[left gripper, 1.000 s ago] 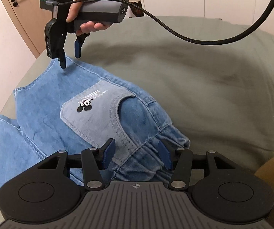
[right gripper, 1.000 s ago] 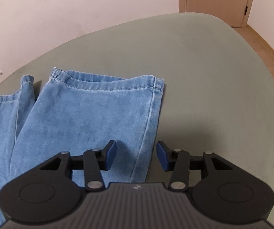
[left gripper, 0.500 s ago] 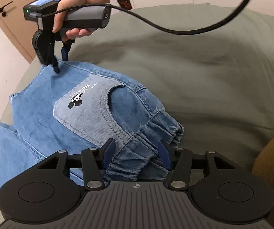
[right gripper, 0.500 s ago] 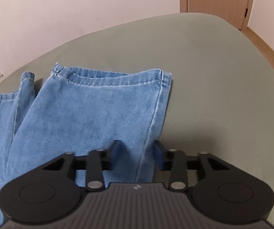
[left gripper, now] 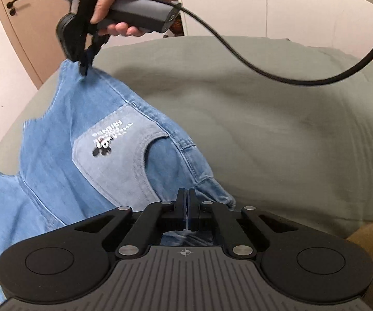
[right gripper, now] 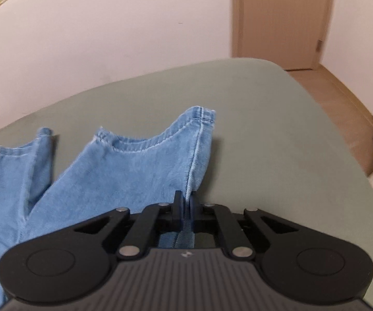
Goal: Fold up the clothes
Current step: 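Pull the shorts flat with both grippers and release them on the bed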
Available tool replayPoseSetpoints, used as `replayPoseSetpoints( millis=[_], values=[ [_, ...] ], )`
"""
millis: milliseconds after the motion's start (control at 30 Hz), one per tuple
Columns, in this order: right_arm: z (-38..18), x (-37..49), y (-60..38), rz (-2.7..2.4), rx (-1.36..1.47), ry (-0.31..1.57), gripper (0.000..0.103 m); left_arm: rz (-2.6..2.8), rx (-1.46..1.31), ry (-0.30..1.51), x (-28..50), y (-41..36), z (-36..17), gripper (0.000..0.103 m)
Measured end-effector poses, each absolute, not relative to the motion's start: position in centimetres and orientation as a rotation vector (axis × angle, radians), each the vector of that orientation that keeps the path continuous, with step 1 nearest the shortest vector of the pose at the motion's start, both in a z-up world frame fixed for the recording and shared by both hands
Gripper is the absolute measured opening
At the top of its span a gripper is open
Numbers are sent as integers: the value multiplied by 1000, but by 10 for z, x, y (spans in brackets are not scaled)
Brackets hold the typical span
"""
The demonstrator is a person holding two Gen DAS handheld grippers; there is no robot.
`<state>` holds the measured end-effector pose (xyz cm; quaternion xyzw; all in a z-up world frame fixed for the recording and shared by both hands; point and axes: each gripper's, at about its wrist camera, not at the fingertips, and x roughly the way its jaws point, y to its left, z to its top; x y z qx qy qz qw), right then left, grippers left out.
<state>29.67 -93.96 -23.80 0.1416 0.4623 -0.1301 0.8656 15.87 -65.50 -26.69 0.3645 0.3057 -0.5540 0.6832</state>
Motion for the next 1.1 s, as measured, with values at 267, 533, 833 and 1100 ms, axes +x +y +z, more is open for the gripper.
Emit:
replayPoseSetpoints(
  millis=[267, 533, 833, 1100],
  values=[
    [-262, 279, -946, -329, 357, 982, 29, -1196, 760, 748, 167, -643, -264, 11],
    [-226, 222, -930, -221, 449, 919, 45, -1040, 689, 783, 192, -609, -243, 43],
    [-247, 134, -859, -152, 600, 1016, 45, -796, 538, 850, 224, -521, -217, 46],
    [-268, 92, -807, -162, 665, 1063, 45, -783, 501, 894, 227, -472, -216, 46]
  ],
)
